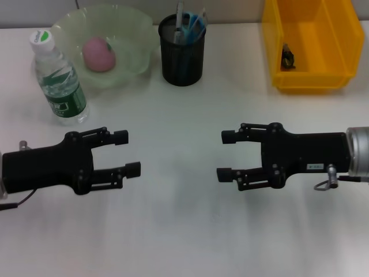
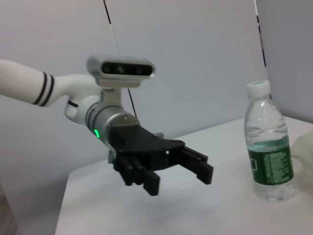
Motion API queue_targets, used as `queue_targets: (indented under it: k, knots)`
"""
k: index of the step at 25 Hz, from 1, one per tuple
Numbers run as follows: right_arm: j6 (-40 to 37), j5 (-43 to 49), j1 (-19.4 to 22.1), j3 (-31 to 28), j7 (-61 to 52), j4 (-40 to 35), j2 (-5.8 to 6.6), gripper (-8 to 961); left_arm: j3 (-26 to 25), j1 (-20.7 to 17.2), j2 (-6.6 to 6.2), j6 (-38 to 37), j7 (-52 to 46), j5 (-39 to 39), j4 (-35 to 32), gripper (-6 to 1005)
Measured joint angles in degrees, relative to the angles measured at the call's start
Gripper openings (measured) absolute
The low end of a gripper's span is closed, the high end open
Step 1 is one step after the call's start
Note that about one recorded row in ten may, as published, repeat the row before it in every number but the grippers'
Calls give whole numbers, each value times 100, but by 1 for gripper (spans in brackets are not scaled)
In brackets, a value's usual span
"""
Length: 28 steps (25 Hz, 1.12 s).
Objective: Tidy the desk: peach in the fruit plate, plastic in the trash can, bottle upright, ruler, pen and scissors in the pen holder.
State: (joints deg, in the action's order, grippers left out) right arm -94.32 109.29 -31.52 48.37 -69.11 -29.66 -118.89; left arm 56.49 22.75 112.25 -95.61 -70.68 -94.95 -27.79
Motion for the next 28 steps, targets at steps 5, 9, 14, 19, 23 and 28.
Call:
queue_targets:
  k: [5,9,14,19,23,28]
  knots:
    - [119,-46,-26,-9,185,154,-21,823,33,-72,-34,-153,311,-8,-7,806]
    - [151,-54,-41,-44,225,164,-26,823,65,-34,-132,-205,297,-29,8,806]
    - [321,-59,-64,-32,242,169,-28,823,38,5,-153,-246,281,-160,-7,806]
    - [349,-62,-76,-50,248,172,-28,823,43,54,-136,-224,274,-182,17,806]
    - [338,-65,-95,-51,248,172,-28,823,54,66,-126,-226,244,-182,4,806]
    - [312,-67,-99,-48,248,172,-29,823,54,75,-125,-213,242,-182,-10,807]
